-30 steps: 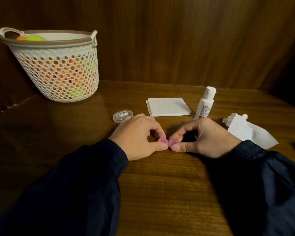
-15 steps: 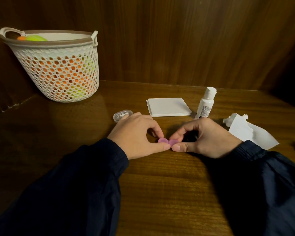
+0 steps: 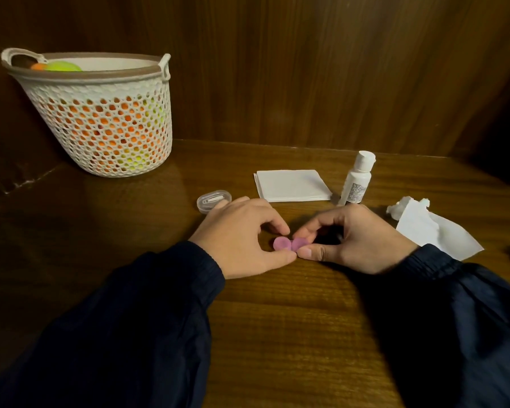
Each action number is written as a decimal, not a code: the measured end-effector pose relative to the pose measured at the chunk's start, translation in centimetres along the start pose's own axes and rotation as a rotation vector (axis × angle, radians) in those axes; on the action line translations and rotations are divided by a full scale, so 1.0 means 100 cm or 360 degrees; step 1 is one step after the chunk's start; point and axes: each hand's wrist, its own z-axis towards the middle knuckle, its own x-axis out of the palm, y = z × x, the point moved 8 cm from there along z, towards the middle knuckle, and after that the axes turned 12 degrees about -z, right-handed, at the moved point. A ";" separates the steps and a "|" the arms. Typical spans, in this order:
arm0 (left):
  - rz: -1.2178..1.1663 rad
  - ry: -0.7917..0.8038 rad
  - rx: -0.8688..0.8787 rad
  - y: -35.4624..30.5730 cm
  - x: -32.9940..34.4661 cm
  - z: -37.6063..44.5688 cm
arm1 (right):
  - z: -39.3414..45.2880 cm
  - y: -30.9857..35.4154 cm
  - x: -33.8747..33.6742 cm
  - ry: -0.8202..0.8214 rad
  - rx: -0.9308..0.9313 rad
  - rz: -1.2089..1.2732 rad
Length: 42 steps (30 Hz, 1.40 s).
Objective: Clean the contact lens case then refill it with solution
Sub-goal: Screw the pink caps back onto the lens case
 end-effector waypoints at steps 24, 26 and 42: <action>0.0102 0.0138 0.0093 -0.002 0.014 0.006 | -0.001 0.002 -0.001 -0.0146 -0.0053 -0.0019; 0.0106 0.0172 0.0095 -0.001 0.017 0.007 | -0.001 0.002 0.000 -0.0143 -0.0051 -0.0026; 0.0314 -0.0440 -0.0652 0.057 -0.035 -0.004 | 0.005 -0.001 0.005 -0.0082 -0.0012 -0.0078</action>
